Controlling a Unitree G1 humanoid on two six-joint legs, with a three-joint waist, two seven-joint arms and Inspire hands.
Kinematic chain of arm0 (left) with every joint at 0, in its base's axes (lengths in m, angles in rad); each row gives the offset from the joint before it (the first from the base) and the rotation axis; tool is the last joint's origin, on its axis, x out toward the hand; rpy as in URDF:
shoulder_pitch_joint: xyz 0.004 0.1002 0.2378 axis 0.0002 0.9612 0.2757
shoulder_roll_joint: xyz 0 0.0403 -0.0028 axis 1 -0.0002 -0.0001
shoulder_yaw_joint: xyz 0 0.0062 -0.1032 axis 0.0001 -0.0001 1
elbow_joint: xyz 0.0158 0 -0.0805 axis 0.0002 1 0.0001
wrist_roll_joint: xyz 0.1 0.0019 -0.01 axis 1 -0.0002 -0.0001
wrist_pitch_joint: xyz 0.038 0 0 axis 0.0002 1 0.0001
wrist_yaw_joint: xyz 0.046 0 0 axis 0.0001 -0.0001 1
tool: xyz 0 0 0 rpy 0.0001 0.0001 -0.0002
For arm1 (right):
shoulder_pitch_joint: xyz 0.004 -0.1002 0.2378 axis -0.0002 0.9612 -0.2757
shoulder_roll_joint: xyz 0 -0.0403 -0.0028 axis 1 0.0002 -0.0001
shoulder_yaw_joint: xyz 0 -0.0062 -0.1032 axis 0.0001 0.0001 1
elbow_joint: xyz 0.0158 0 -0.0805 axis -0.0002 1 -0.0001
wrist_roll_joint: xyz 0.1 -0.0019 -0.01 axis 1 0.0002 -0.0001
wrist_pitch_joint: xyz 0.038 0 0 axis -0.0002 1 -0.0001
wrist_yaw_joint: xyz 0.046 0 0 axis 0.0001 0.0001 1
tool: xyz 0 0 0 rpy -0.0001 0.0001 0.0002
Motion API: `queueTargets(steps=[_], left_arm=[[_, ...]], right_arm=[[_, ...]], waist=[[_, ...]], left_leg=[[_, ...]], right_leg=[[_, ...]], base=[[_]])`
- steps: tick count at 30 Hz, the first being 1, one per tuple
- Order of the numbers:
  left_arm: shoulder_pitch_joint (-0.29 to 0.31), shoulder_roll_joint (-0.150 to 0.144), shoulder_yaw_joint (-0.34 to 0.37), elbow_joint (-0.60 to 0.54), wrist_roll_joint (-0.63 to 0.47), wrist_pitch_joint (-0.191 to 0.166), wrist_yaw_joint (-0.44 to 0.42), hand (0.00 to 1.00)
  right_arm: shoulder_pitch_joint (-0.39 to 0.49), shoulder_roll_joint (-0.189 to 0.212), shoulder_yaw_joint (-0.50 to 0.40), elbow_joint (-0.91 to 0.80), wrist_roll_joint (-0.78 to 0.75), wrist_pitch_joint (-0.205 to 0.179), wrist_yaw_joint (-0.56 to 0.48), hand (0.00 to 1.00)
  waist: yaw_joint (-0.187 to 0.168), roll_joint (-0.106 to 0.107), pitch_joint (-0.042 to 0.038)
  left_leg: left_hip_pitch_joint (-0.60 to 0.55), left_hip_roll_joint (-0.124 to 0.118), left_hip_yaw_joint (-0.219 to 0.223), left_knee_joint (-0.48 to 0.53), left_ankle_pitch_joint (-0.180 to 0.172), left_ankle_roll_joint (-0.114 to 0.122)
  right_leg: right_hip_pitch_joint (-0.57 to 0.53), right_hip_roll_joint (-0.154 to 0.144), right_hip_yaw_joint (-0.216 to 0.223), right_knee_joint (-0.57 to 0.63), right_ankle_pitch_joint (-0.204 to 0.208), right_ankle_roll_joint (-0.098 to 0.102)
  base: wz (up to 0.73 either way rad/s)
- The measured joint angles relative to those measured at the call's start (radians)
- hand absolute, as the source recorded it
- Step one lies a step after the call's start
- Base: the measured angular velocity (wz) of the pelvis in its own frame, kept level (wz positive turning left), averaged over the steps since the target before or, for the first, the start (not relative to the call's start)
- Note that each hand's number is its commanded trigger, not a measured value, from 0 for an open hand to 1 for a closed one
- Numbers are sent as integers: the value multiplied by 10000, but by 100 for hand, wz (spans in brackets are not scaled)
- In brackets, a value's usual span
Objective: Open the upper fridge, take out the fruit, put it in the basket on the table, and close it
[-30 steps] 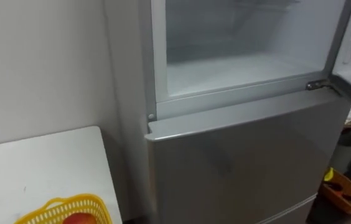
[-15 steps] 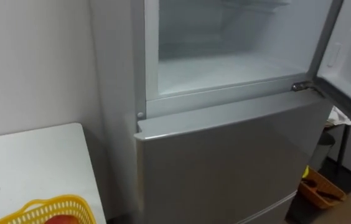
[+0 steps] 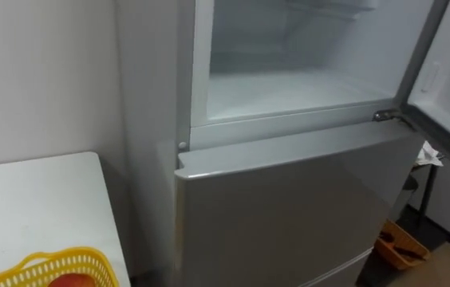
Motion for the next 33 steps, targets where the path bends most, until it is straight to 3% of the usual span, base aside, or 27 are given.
queueTargets(steps=[4,9,16,25,33], left_arm=[[-21,-4,-3,0,-9,-1,9,0],[-159,-89,3,59,-7,-10,15,0],[-104,-344,-7,161,-107,-5,2,0],[-72,-337,-116,353,-99,-23,-3,0],[132,-334,-104,521,-89,-44,-7,0]], right_arm=[[-416,-297,-152,-229,1,-32,208,0],[-570,-330,-148,-818,24,-59,933,0],[-916,-330,-124,-1876,469,-47,2227,0],[-941,-337,747,-2691,363,-43,3437,0],[-941,-336,1132,-3275,322,-1,4689,0]], waist=[[-110,-4,-5],[-10,170,-55],[125,323,-31],[451,272,-9],[504,221,-3]], left_leg=[[-47,-2,20,-12,0,0],[-44,0,5,-31,-1,0],[53,1,-63,-147,0,0],[2,3,-170,-37,-1,-3],[6,3,-162,65,-1,-3]], right_leg=[[-71,5,28,3,0,0],[-93,11,30,16,3,-2],[18,-1,-78,12,8,-8],[34,-75,-273,6,20,-30],[53,-118,-279,-15,19,-31]], base=[[0],[-1],[2],[3],[0]])
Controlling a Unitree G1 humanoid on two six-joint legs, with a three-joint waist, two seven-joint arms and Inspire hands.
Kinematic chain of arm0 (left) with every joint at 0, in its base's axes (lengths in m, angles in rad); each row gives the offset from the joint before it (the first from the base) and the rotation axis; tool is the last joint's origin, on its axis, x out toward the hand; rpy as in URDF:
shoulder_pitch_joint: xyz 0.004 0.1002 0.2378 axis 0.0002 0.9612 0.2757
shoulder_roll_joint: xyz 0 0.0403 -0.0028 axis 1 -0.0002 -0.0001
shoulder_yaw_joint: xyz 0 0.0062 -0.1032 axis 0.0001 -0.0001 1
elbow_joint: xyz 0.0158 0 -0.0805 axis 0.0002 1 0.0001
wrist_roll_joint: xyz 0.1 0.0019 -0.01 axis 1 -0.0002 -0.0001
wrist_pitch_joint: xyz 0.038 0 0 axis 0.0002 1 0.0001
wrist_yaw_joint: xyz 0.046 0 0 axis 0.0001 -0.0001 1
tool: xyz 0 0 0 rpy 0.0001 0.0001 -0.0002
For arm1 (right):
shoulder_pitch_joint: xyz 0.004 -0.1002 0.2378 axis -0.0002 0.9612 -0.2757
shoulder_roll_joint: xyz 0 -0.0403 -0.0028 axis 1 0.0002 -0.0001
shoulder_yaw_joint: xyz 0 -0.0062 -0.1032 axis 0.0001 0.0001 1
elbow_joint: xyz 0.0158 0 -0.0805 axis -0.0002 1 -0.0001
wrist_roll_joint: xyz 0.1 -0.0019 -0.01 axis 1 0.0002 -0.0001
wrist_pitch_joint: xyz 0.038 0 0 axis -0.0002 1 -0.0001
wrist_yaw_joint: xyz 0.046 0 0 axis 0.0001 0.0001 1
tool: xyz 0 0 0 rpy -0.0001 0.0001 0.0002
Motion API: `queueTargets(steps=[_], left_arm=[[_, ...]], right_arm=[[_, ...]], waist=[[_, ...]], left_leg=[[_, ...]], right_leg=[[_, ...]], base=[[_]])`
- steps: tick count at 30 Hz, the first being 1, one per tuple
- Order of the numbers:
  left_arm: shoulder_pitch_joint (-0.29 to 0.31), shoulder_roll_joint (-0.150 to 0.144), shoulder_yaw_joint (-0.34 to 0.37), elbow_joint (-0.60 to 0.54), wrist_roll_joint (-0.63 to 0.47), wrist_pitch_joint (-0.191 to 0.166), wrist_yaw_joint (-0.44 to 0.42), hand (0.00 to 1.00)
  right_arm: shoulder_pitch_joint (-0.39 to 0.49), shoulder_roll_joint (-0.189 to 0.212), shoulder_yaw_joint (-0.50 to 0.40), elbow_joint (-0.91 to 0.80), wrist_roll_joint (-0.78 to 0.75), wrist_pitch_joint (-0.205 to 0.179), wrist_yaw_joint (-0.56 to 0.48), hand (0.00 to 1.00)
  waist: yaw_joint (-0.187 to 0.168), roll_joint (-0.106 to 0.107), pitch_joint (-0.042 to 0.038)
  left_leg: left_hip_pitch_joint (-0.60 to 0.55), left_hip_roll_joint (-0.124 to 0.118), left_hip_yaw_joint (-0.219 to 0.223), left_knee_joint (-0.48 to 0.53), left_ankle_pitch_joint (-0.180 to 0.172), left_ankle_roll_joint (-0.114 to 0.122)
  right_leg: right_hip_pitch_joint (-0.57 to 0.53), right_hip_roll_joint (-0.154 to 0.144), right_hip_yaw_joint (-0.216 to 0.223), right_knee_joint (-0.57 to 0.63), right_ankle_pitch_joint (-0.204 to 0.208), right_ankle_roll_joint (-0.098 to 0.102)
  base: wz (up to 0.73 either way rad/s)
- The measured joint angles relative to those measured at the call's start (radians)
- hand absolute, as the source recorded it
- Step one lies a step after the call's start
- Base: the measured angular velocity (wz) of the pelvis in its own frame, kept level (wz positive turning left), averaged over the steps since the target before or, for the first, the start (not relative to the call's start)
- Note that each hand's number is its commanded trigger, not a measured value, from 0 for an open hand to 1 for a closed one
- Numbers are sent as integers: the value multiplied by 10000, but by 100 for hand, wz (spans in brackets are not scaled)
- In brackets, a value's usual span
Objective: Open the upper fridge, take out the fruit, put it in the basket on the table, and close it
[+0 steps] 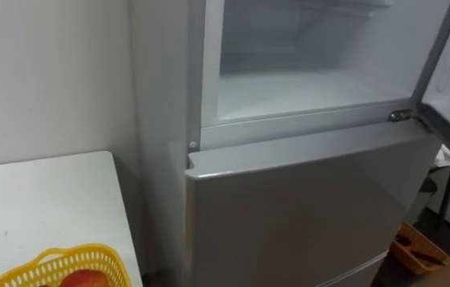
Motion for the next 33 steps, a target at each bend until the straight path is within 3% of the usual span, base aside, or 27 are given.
queueTargets(steps=[5,10,14,21,24,27,33], left_arm=[[-79,1,-7,-9,0,-4,18,0],[-437,1,-65,227,-25,1,55,0],[-722,30,-327,295,-32,21,78,0],[-738,55,-634,282,-21,41,65,0],[-736,32,-704,277,-21,45,65,0],[-722,15,-735,288,-31,40,73,0],[-598,26,-756,499,-10,47,75,0]], right_arm=[[73,0,565,-48,-17,50,992,0],[56,-1,1113,-107,-322,71,1715,0],[55,11,1833,-153,-444,-17,1980,0],[41,7,2640,-182,-1575,33,2423,0],[8,7,2882,-157,-1898,200,2623,0],[9,28,2952,-133,-1930,179,2715,0],[12,75,2953,-21,-1921,162,2735,0]], waist=[[138,13,-51],[355,24,-41],[716,28,-33],[756,-29,-27],[954,-28,-30],[1225,-12,-15],[1268,-33,36]], left_leg=[[39,-6,-16,1,-1,0],[129,-11,-205,2,0,0],[130,-10,-248,-92,1,-3],[16,-29,-408,-9,2,-3],[20,-23,-423,50,2,-3],[48,-15,-475,80,2,-4],[-32,-19,-701,117,-1,-9]], right_leg=[[57,-12,-31,-5,1,2],[309,-37,-253,-170,11,-7],[306,-31,-273,-171,11,-9],[288,-33,-406,-224,11,-9],[334,-33,-446,-299,39,-14],[385,-39,-576,-332,72,-13],[484,-94,-1107,-333,90,-35]], base=[[1],[11],[3],[6],[2],[3],[10]])
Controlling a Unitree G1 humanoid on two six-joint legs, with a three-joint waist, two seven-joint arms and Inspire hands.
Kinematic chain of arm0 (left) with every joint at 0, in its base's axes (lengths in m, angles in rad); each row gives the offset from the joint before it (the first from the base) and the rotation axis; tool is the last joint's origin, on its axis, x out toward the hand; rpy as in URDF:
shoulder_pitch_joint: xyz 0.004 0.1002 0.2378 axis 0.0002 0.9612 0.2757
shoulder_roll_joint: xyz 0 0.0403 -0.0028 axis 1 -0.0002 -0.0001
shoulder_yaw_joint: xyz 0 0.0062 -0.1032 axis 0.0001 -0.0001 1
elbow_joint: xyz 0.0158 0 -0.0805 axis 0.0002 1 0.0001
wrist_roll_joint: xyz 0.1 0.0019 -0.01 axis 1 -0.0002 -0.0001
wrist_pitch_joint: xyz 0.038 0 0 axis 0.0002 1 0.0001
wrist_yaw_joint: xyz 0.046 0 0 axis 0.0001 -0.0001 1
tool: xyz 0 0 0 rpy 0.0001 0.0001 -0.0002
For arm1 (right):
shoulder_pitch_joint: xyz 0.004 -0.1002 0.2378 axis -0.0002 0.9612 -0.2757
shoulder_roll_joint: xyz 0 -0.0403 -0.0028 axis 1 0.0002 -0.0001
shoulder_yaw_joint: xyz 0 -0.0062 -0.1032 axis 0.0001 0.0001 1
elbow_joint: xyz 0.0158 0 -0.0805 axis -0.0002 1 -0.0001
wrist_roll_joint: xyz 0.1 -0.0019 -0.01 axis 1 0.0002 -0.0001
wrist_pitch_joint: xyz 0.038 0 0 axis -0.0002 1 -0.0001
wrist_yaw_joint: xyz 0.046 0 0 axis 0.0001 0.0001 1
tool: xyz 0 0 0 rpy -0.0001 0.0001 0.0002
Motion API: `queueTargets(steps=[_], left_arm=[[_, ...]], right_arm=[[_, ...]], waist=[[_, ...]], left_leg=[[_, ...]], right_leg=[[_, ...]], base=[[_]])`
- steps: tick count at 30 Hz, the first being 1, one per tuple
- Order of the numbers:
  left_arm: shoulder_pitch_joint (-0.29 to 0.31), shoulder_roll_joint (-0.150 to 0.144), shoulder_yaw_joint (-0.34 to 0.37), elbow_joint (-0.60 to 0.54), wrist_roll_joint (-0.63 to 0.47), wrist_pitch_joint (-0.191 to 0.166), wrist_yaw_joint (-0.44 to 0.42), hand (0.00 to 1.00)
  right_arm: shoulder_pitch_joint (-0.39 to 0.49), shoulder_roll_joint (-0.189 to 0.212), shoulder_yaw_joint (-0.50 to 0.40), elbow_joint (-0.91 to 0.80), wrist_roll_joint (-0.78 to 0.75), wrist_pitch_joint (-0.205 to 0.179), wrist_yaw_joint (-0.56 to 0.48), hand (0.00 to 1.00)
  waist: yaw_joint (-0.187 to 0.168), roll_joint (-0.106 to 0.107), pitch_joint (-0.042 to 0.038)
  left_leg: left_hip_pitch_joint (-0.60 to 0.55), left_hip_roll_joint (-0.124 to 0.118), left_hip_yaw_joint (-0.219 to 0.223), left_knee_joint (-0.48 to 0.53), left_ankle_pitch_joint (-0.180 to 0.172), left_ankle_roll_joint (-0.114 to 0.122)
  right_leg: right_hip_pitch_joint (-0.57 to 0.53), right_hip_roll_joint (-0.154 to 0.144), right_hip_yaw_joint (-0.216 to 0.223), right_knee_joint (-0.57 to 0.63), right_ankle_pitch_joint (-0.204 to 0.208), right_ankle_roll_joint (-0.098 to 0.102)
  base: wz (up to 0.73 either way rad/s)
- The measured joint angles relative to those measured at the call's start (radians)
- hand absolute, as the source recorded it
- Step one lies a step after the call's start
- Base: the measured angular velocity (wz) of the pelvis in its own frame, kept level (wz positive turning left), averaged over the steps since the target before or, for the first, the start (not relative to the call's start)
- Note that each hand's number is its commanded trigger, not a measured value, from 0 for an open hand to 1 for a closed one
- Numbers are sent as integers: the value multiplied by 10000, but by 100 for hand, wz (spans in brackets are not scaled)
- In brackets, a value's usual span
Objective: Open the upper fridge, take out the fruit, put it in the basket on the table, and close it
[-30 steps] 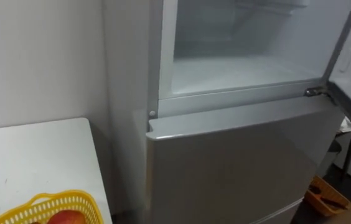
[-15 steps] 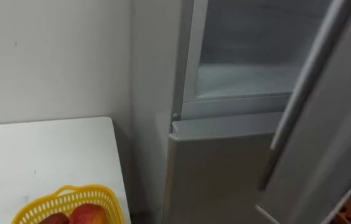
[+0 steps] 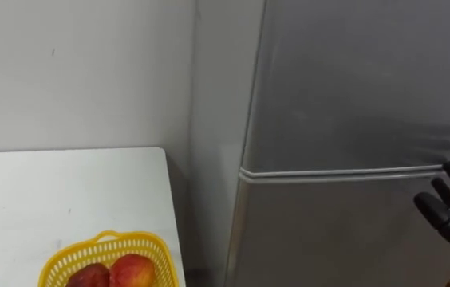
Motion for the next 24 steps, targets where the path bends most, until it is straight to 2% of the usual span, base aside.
queueTargets(steps=[7,12,17,24], left_arm=[[584,-1,-13,-1,-1,57,-99,0],[726,-1,-30,-1,19,209,-168,0],[652,0,-33,-1,-2,210,-280,0],[290,25,-25,-5,28,199,-47,0]], right_arm=[[0,8,20,26,319,0,-23,0],[0,33,10,160,397,-6,-23,0],[2,33,21,163,465,-9,-27,0],[21,32,5,414,232,-42,-367,0]], waist=[[63,20,6],[66,36,16],[57,24,-2],[-16,-37,-78]], left_leg=[[-133,-2,-184,223,19,-31],[-125,-3,-256,287,19,-32],[-128,-4,-273,291,19,-32],[-121,-12,-308,334,19,-32]], right_leg=[[43,-71,-217,-34,13,-25],[142,-79,-253,-178,19,-33],[138,-74,-251,-181,24,-36],[138,-73,-276,-164,28,-34]], base=[[8],[6],[0],[0]])
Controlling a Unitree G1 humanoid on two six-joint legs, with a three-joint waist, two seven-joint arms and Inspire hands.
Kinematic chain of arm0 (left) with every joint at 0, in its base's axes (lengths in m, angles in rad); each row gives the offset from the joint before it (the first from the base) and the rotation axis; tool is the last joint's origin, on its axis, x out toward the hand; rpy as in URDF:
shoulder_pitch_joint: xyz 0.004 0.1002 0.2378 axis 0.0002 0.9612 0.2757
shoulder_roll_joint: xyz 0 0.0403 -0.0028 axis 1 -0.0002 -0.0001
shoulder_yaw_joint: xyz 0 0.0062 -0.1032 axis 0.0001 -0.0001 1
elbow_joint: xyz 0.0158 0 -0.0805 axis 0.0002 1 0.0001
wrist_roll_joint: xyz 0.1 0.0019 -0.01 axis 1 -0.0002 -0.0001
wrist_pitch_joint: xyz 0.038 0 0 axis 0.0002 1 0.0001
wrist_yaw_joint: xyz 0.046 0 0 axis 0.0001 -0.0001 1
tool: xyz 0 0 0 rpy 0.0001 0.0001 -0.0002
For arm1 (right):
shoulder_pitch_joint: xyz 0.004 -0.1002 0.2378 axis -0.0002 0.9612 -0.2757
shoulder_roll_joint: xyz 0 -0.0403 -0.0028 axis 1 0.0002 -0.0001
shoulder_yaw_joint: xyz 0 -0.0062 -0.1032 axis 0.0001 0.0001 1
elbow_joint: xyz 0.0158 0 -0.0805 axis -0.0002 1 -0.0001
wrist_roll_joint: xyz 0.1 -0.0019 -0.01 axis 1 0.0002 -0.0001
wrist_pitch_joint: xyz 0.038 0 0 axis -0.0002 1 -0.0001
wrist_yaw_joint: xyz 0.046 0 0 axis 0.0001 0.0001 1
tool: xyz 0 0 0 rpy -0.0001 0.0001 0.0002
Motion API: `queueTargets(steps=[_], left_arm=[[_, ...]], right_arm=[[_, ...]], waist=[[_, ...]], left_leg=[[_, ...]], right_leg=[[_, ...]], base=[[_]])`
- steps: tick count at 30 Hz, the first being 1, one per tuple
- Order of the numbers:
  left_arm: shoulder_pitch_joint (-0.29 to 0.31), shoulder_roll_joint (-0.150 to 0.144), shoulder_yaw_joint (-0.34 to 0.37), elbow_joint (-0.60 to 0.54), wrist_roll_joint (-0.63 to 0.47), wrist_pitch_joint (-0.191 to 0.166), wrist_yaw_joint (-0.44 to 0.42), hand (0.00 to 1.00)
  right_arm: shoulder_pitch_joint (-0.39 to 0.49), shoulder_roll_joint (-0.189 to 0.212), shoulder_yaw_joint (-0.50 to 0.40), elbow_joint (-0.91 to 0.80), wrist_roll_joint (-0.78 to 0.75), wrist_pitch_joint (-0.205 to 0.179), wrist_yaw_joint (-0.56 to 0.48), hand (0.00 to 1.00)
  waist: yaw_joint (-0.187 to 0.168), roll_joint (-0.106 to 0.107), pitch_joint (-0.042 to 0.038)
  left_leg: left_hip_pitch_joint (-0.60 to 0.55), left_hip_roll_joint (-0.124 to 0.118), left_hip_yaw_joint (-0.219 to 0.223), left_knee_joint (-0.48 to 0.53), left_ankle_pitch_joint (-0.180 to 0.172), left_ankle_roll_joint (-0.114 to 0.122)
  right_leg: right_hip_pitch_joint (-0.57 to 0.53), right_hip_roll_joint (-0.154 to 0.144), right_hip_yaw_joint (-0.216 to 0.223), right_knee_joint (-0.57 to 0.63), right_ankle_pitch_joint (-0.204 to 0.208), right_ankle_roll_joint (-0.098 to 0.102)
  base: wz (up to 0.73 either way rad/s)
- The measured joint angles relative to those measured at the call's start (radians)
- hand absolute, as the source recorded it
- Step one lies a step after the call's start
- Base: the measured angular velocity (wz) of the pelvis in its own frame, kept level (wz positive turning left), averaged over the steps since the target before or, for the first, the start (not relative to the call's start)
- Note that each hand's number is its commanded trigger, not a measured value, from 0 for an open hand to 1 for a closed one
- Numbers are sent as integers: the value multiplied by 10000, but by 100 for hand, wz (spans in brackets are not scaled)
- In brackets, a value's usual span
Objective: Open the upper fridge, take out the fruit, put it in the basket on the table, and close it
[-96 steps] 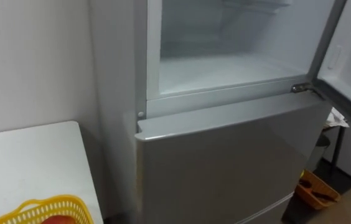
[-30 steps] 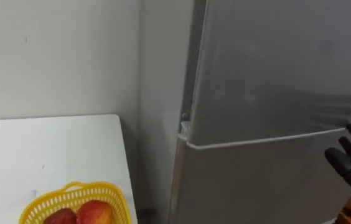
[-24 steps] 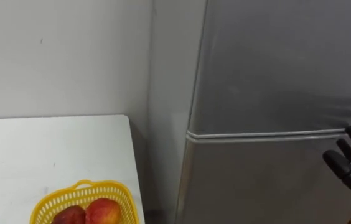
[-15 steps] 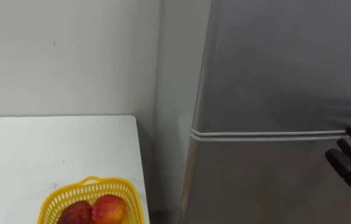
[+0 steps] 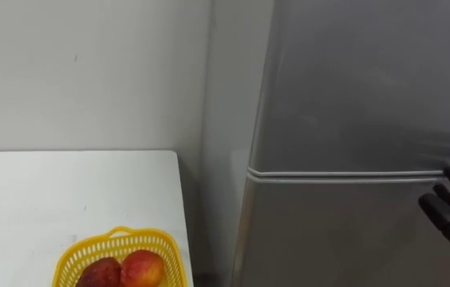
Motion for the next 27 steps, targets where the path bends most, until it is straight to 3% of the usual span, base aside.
queueTargets(steps=[6,14,17,20,23,27], left_arm=[[-34,2,38,-13,-13,5,59,0],[130,-6,30,-55,-17,2,410,0],[149,-8,23,-56,-31,3,442,0],[105,-66,24,-107,-18,29,473,0],[30,-203,5,-109,-31,26,563,0],[-52,-352,-3,-110,-129,0,890,0]], right_arm=[[141,0,-28,16,32,117,-332,0],[703,16,-56,42,137,151,-1188,0],[1018,233,-66,447,-44,148,-1761,0],[1275,742,-130,1140,-429,138,-2441,0],[1738,1022,-71,1883,-400,129,-3062,0],[1833,1470,-3,3577,-755,1,-4109,0]], waist=[[-78,6,-23],[-95,207,4],[-195,283,16],[-274,379,30],[-258,570,40],[-256,742,40]], left_leg=[[7,0,7,-5,-1,1],[50,10,52,-156,-2,0],[49,9,55,-153,-2,0],[43,9,55,-154,-3,1],[3,-2,59,-152,-7,7],[84,1,200,-251,-5,5]], right_leg=[[34,9,26,7,18,7],[34,17,47,15,29,3],[55,10,28,3,29,4],[44,14,71,2,29,4],[0,4,80,-10,25,10],[-24,53,329,-27,-5,35]], base=[[0],[0],[0],[0],[0],[-10]])
